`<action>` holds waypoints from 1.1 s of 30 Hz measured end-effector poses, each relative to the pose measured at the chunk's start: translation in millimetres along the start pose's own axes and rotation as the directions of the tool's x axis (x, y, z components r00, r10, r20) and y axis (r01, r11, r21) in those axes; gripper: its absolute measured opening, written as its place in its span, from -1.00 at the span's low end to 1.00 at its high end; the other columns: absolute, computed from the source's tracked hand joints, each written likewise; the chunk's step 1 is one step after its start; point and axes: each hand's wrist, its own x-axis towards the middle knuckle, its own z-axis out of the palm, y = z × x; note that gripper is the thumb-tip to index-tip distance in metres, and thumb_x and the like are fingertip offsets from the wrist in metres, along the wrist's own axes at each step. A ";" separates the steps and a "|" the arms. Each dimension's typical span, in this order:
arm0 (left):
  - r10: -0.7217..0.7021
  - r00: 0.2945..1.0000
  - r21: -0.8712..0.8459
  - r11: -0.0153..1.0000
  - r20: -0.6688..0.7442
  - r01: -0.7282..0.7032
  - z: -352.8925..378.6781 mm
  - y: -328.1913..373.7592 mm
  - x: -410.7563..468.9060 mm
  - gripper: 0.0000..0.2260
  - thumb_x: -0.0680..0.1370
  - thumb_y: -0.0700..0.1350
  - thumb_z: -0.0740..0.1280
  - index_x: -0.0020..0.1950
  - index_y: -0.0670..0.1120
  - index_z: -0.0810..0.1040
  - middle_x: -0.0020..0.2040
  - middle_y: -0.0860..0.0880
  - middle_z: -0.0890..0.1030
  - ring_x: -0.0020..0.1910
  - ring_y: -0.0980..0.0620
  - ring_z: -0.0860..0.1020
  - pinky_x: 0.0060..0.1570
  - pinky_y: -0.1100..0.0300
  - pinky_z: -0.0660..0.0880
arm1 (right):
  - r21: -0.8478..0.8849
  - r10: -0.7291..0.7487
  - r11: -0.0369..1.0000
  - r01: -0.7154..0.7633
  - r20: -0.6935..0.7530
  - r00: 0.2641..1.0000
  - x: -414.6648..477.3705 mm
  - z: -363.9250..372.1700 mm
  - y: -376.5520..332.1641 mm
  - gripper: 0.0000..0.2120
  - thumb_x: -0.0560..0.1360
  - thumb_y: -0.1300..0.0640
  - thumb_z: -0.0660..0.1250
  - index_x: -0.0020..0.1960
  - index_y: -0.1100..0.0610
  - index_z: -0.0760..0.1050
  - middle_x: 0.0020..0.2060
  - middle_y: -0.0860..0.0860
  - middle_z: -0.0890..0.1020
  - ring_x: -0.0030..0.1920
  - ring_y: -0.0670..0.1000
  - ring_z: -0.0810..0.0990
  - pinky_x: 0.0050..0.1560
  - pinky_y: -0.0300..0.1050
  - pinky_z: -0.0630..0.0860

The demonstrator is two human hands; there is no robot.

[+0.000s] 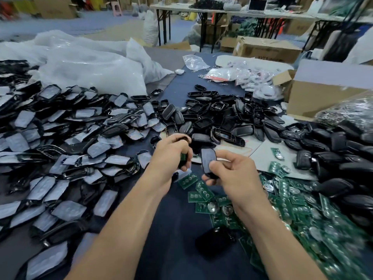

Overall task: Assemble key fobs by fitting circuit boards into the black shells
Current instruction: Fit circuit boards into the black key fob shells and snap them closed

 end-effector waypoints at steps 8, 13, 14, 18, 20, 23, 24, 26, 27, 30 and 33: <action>0.053 0.992 0.180 0.981 0.116 -0.074 20.6 -8.7 -9.7 -0.95 0.40 -0.06 0.42 -0.24 0.05 0.68 -0.46 -0.04 0.48 -0.54 0.02 0.33 -0.56 0.29 0.24 | -0.035 -0.085 0.996 0.084 -0.016 0.996 -1.2 -12.4 4.3 -0.53 0.57 0.39 0.33 -0.12 -0.17 0.72 -0.30 0.09 0.75 -0.37 0.06 0.71 -0.33 -0.15 0.64; 0.154 0.988 0.234 0.960 0.030 -0.156 20.9 -10.4 -9.4 -0.82 0.36 -0.13 0.42 -0.42 -0.03 0.49 -0.52 -0.03 0.41 -0.57 0.01 0.28 -0.57 0.27 0.22 | -0.130 -0.111 0.986 0.107 -0.030 0.993 0.1 -13.4 9.5 -0.73 0.49 0.23 0.42 -0.04 -0.15 0.70 -0.28 0.01 0.76 -0.31 0.04 0.73 -0.19 0.03 0.71; 0.168 0.986 0.229 0.959 0.007 -0.165 21.0 -10.1 -9.3 -0.78 0.36 -0.14 0.41 -0.45 -0.03 0.45 -0.53 -0.04 0.39 -0.57 0.00 0.27 -0.56 0.26 0.21 | -0.150 -0.125 0.981 0.119 -0.031 0.992 0.0 -14.0 9.1 -0.75 0.43 0.20 0.44 -0.04 -0.13 0.71 -0.29 0.00 0.75 -0.32 0.00 0.71 -0.19 0.02 0.70; 0.193 0.980 0.201 0.963 -0.047 -0.180 21.1 -9.3 -8.8 -0.77 0.35 -0.16 0.43 -0.46 -0.05 0.45 -0.53 -0.07 0.36 -0.55 -0.01 0.22 -0.52 0.22 0.17 | -0.101 -0.125 0.988 0.115 -0.100 0.987 2.0 -16.8 8.5 -0.70 0.38 0.31 0.44 -0.10 -0.08 0.73 -0.34 0.06 0.73 -0.38 0.01 0.66 -0.23 0.01 0.65; 0.201 0.978 0.193 0.963 -0.050 -0.188 23.8 -8.5 -9.8 -0.84 0.33 -0.16 0.44 -0.42 -0.07 0.52 -0.53 -0.07 0.36 -0.53 -0.02 0.21 -0.51 0.20 0.15 | -0.088 -0.124 0.990 0.113 -0.132 0.984 2.2 -17.4 9.1 -0.69 0.39 0.37 0.43 -0.14 -0.04 0.74 -0.37 0.07 0.72 -0.42 0.00 0.62 -0.30 -0.07 0.60; 0.193 0.981 0.192 0.964 -0.034 -0.183 23.2 -8.0 -8.8 -0.79 0.35 -0.16 0.44 -0.44 -0.09 0.46 -0.55 -0.05 0.34 -0.54 -0.02 0.21 -0.50 0.24 0.14 | 0.044 -0.083 0.995 0.092 -0.167 0.982 2.7 -18.4 7.6 -0.74 0.39 0.42 0.43 -0.14 0.09 0.75 -0.37 0.15 0.70 -0.45 -0.01 0.57 -0.37 -0.21 0.52; 0.180 0.983 0.187 0.967 -0.018 -0.173 21.6 -7.6 -8.3 -0.76 0.35 -0.15 0.44 -0.45 -0.11 0.43 -0.55 -0.05 0.34 -0.55 -0.01 0.22 -0.52 0.26 0.15 | 0.105 -0.064 0.991 0.084 -0.181 0.981 2.8 -19.4 6.7 -0.76 0.39 0.41 0.44 -0.13 0.10 0.75 -0.36 0.17 0.70 -0.44 0.00 0.56 -0.37 -0.23 0.52; 0.164 0.986 0.185 0.969 0.008 -0.163 18.6 -7.5 -8.1 -0.72 0.37 -0.11 0.46 -0.41 -0.20 0.43 -0.54 -0.05 0.36 -0.58 0.00 0.25 -0.56 0.28 0.19 | 0.152 -0.060 0.984 0.092 -0.201 0.978 2.3 -21.1 5.0 -0.81 0.38 0.33 0.48 -0.12 0.08 0.75 -0.36 0.16 0.70 -0.43 0.01 0.59 -0.36 -0.24 0.53; 0.170 0.985 0.188 0.967 0.012 -0.169 17.7 -7.4 -9.1 -0.71 0.37 -0.10 0.46 -0.36 -0.24 0.44 -0.54 -0.05 0.38 -0.58 0.01 0.25 -0.57 0.28 0.20 | 0.140 -0.072 0.985 0.101 -0.203 0.977 1.9 -21.3 4.5 -0.82 0.37 0.30 0.50 -0.12 0.06 0.75 -0.35 0.14 0.71 -0.42 0.02 0.60 -0.35 -0.24 0.54; 0.184 0.983 0.189 0.965 0.012 -0.183 18.7 -7.7 -12.6 -0.80 0.40 -0.11 0.49 -0.32 -0.18 0.55 -0.51 -0.06 0.43 -0.57 0.02 0.28 -0.56 0.29 0.23 | 0.084 -0.089 0.990 0.110 -0.219 0.972 1.3 -21.0 4.1 -0.76 0.39 0.35 0.50 -0.15 0.01 0.75 -0.35 0.12 0.72 -0.44 0.00 0.61 -0.35 -0.24 0.55; 0.218 0.976 0.181 0.959 0.021 -0.219 20.5 -2.5 -16.6 -0.84 0.36 -0.04 0.54 -0.07 0.10 0.74 -0.50 0.05 0.54 -0.54 0.16 0.37 -0.52 0.25 0.28 | 0.123 -0.035 0.990 0.067 -0.250 0.968 3.1 -22.5 3.9 -0.72 0.42 0.42 0.47 -0.18 0.04 0.75 -0.38 0.12 0.70 -0.46 0.00 0.57 -0.39 -0.25 0.51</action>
